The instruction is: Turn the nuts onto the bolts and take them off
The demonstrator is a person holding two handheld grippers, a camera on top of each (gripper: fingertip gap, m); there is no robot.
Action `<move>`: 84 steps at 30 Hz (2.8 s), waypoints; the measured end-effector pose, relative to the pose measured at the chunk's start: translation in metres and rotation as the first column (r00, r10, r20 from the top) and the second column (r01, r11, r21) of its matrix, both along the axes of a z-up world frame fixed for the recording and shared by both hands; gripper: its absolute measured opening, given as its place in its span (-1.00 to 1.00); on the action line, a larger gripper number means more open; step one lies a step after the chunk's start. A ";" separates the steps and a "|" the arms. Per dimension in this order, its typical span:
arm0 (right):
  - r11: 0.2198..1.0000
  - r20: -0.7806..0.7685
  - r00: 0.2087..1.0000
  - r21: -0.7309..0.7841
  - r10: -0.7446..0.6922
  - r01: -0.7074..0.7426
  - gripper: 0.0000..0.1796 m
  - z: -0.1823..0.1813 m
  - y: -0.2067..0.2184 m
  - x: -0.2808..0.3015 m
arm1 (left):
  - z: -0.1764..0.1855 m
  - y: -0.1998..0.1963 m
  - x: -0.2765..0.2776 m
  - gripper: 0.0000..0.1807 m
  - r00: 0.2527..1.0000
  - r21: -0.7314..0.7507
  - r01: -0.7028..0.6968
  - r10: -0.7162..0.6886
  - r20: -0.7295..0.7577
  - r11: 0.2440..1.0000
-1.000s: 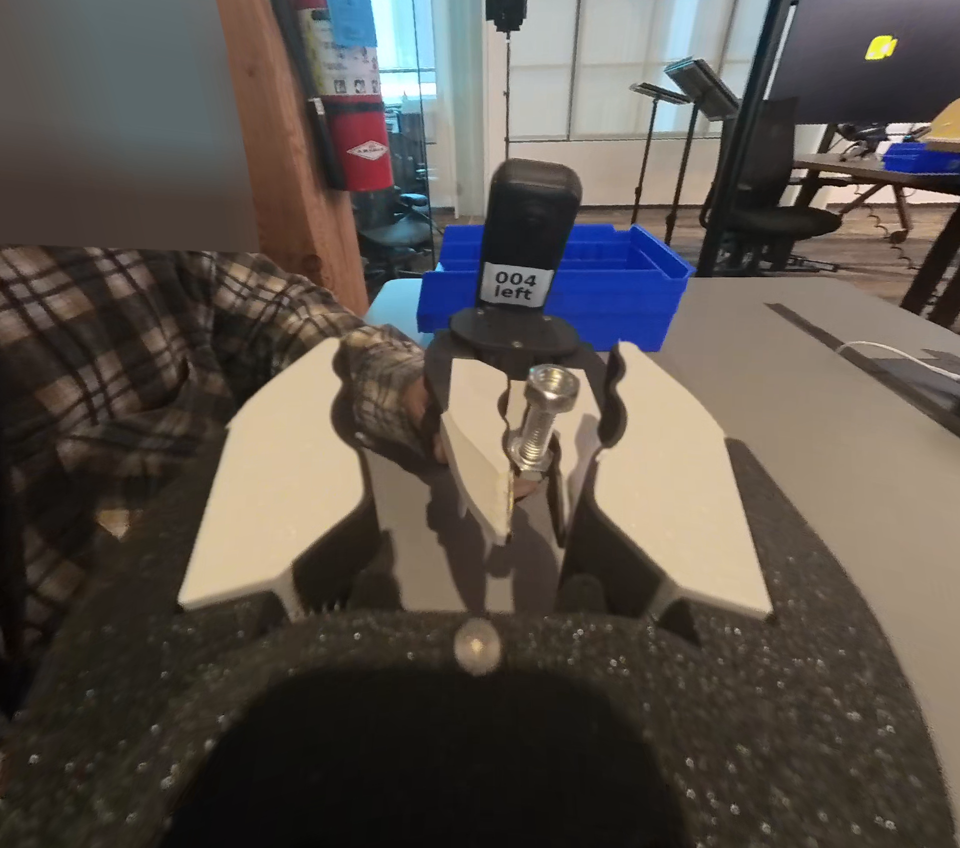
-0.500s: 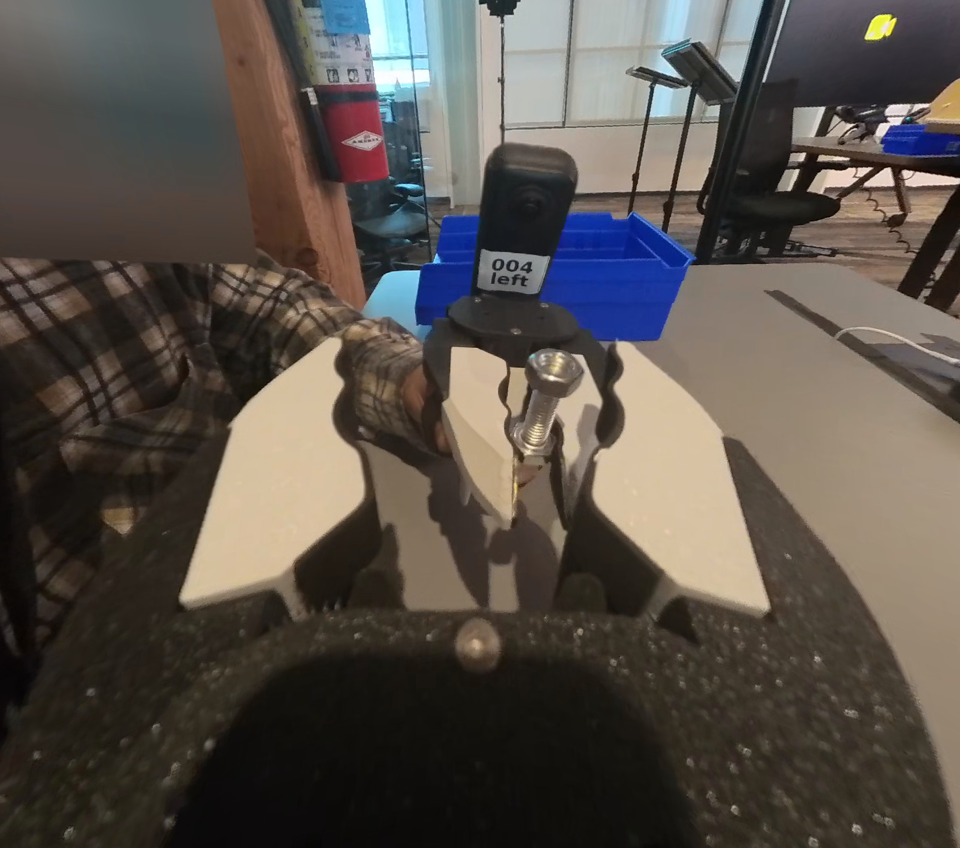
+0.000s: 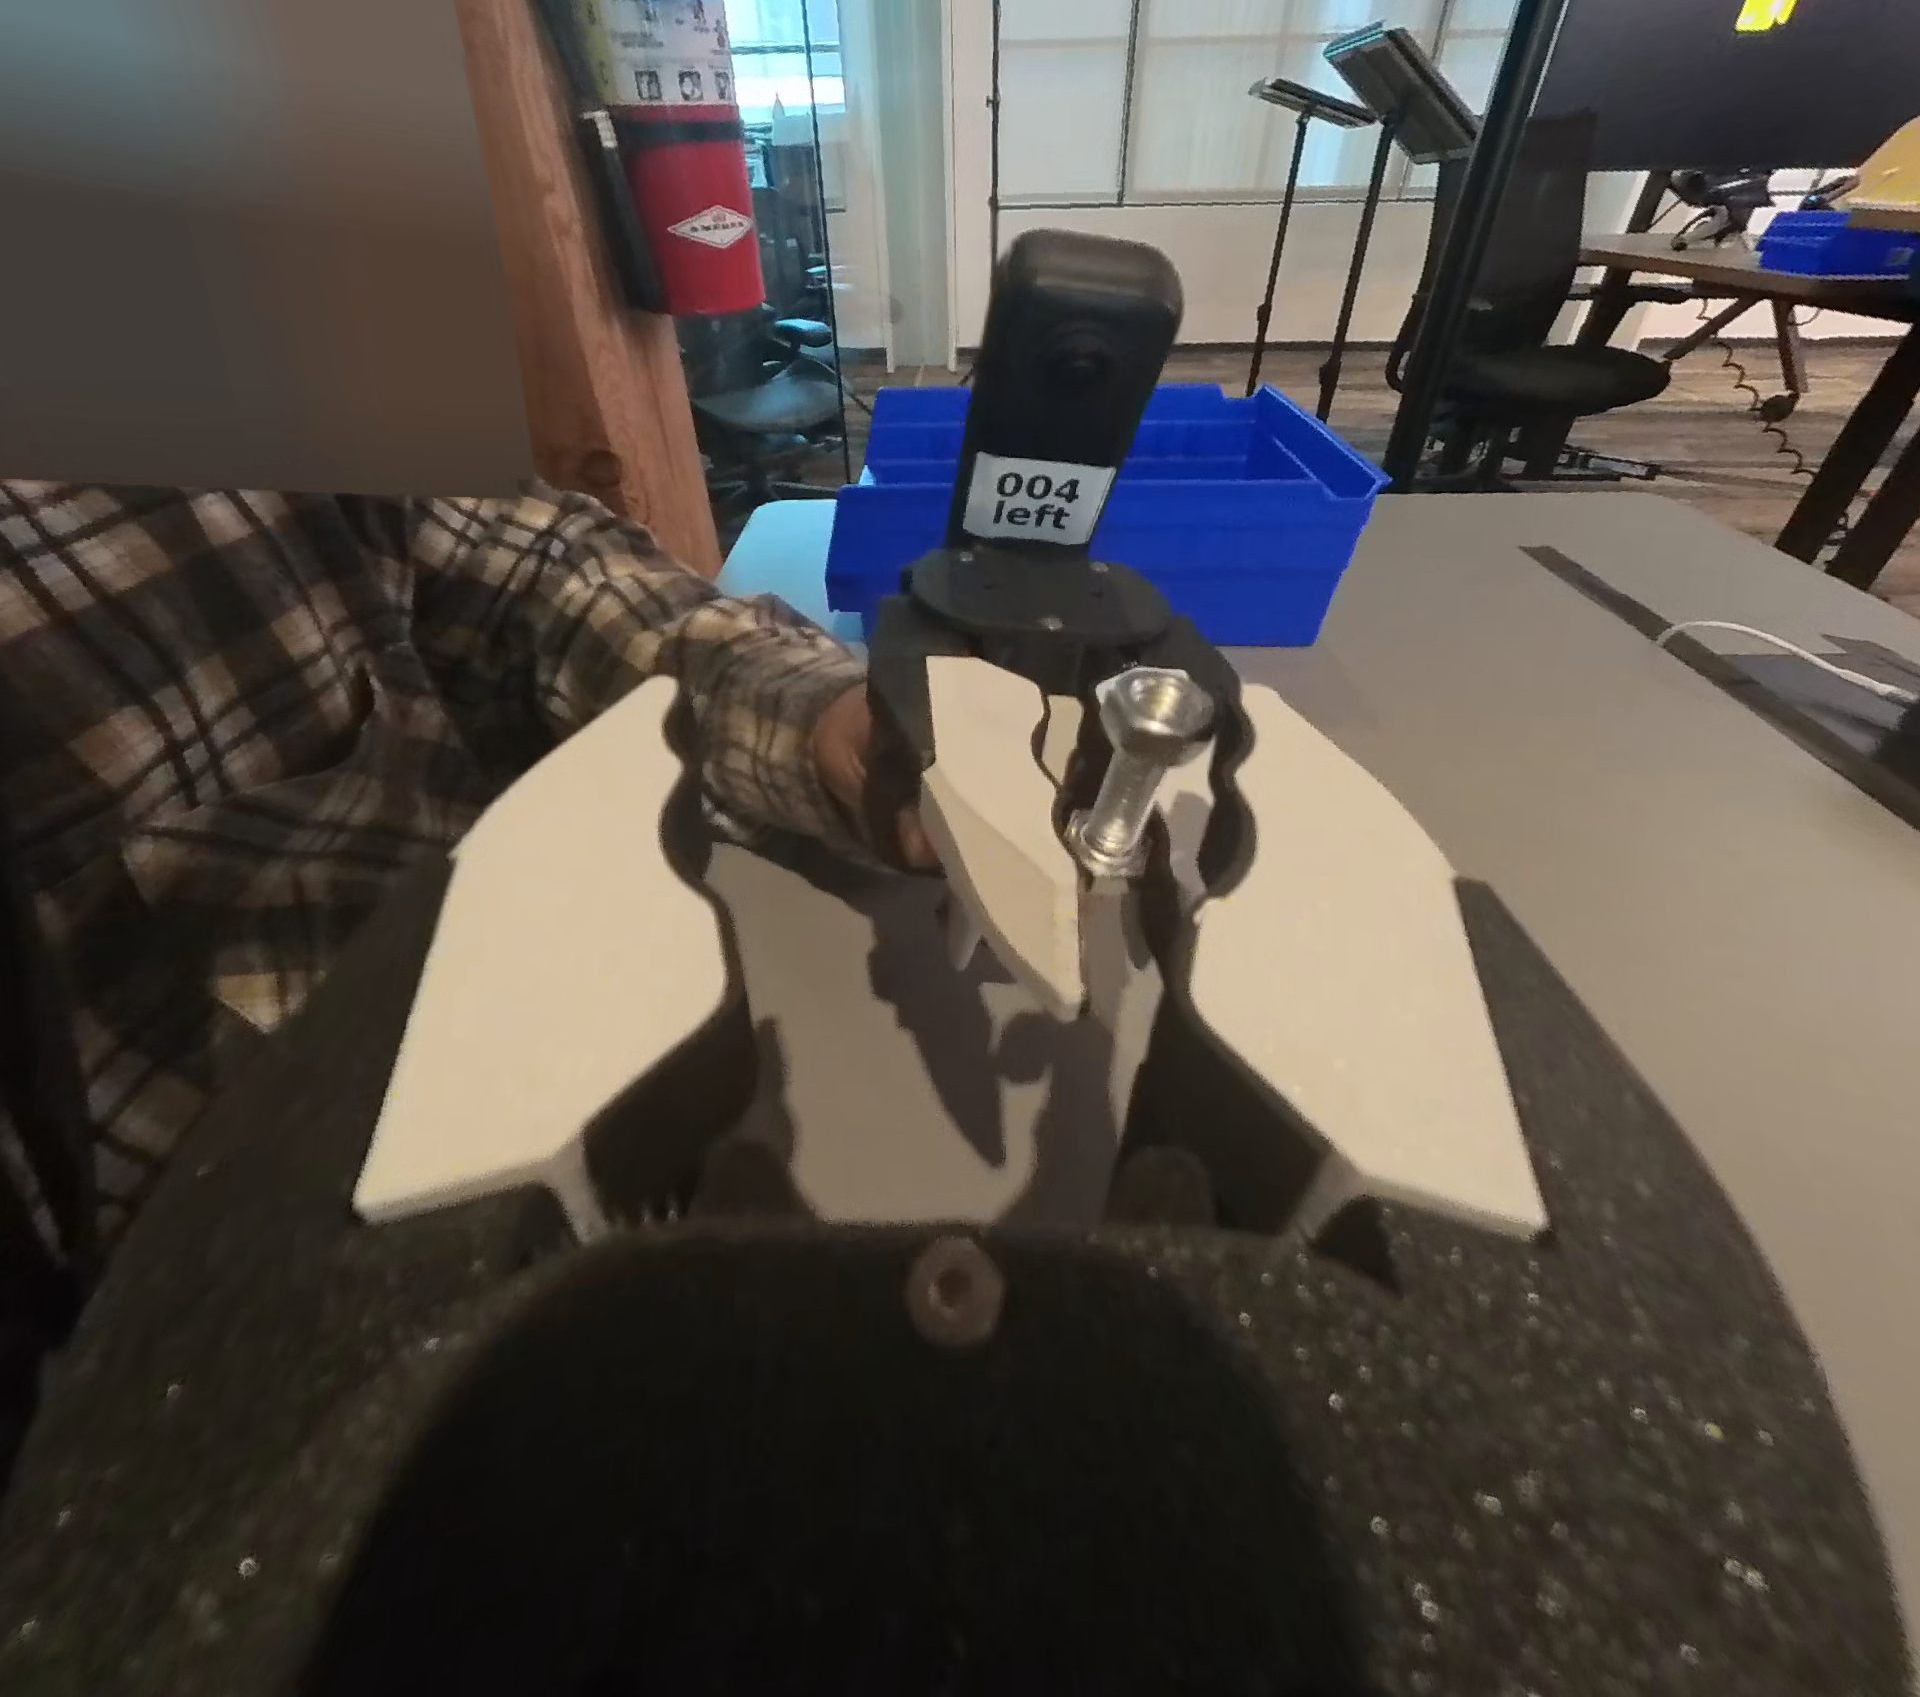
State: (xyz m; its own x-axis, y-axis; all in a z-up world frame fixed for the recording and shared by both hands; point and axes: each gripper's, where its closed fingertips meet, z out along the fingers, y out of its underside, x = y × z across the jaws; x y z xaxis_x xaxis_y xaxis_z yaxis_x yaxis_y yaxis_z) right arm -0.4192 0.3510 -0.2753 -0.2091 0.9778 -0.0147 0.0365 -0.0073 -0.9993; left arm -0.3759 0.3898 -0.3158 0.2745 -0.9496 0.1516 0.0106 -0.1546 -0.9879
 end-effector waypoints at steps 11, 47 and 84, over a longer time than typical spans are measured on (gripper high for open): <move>0.999 -0.041 0.999 -0.021 -0.025 0.024 0.04 0.000 -0.001 0.001 | 0.000 0.001 -0.001 -0.84 1.000 0.009 -0.020 0.020 -0.011 1.000; 0.982 -0.136 0.977 -0.110 -0.167 0.153 0.07 -0.001 0.012 0.011 | -0.010 0.009 -0.005 -0.83 0.997 -0.012 -0.056 0.055 -0.057 0.998; 0.985 -0.101 0.983 -0.101 -0.151 0.141 0.17 0.002 0.000 -0.002 | -0.010 0.002 0.001 -0.83 0.995 0.008 -0.051 0.052 -0.087 0.999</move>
State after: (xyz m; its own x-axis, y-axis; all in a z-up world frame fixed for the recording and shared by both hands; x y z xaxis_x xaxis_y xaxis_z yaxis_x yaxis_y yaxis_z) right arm -0.4215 0.3507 -0.2735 -0.0694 0.9933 -0.0926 -0.0800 -0.0981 -0.9920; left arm -0.3746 0.3920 -0.3255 0.3350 -0.9346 0.1197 -0.0679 -0.1506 -0.9863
